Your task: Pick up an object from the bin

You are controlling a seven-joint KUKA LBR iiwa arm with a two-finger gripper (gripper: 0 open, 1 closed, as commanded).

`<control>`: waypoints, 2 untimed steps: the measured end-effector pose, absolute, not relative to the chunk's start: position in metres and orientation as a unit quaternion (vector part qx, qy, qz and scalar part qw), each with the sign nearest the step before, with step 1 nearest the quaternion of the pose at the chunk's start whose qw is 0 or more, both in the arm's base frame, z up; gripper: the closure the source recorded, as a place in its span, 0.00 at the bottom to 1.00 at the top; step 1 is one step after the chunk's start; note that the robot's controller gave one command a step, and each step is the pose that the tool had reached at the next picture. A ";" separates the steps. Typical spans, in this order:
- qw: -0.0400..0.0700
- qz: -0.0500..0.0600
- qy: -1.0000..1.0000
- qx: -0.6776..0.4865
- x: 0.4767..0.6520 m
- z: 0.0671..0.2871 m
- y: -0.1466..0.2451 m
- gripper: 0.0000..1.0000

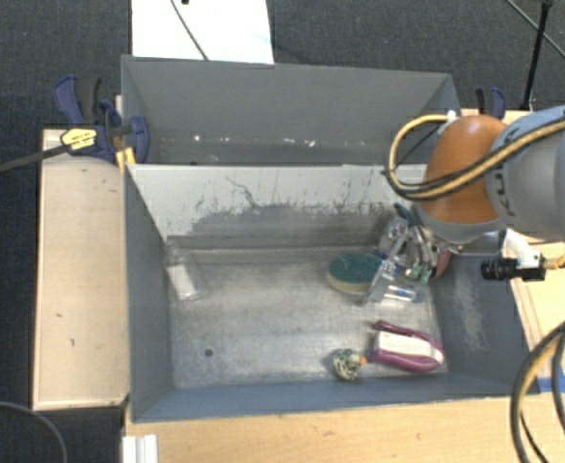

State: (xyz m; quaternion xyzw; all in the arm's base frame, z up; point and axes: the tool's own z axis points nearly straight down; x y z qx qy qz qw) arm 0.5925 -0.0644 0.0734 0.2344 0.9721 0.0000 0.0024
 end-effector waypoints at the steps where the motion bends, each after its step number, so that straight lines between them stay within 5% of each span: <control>1: 0.006 0.000 0.972 0.234 0.594 0.075 -0.065 1.00; 2: 0.003 0.000 0.973 0.231 0.596 0.107 -0.065 1.00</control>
Offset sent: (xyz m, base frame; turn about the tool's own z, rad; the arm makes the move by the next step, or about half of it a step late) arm 0.0000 0.0000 0.0000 0.0000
